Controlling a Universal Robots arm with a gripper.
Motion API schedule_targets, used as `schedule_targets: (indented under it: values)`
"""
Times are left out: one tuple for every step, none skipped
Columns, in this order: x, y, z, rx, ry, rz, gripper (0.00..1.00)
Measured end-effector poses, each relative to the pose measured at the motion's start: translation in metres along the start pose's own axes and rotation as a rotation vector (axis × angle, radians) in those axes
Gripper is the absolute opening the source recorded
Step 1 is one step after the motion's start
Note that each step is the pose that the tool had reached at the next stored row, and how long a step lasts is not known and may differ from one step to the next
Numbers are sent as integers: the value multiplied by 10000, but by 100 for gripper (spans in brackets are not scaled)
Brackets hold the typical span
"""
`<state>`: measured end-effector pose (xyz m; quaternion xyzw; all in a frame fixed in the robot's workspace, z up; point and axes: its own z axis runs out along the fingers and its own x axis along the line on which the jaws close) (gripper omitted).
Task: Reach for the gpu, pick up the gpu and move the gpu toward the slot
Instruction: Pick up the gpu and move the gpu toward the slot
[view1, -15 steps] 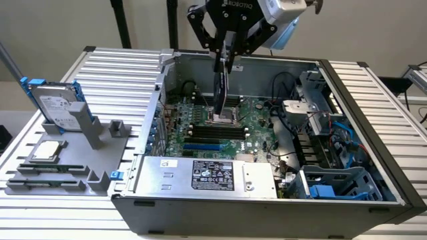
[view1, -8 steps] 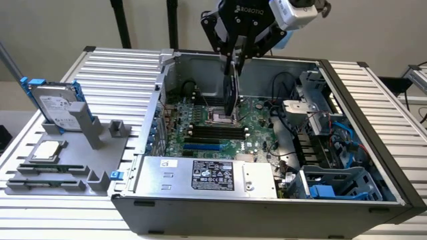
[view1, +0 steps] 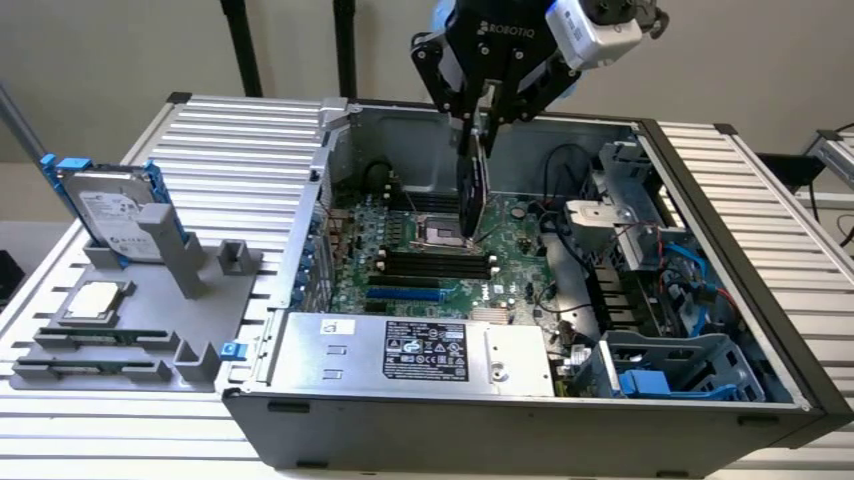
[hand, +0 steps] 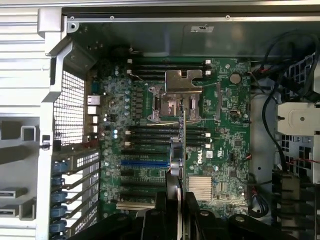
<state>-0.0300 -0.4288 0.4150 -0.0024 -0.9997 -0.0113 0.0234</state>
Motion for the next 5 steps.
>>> schedule_targets:
  values:
    - [0, 0, 0, 0, -1, -1, 26]
    - [0, 0, 1, -1, -1, 0, 26]
    - [0, 0, 1, -1, -1, 0, 26]
    - [0, 0, 1, -1, -1, 0, 26]
    - [0, 0, 1, -1, -1, 1, 26]
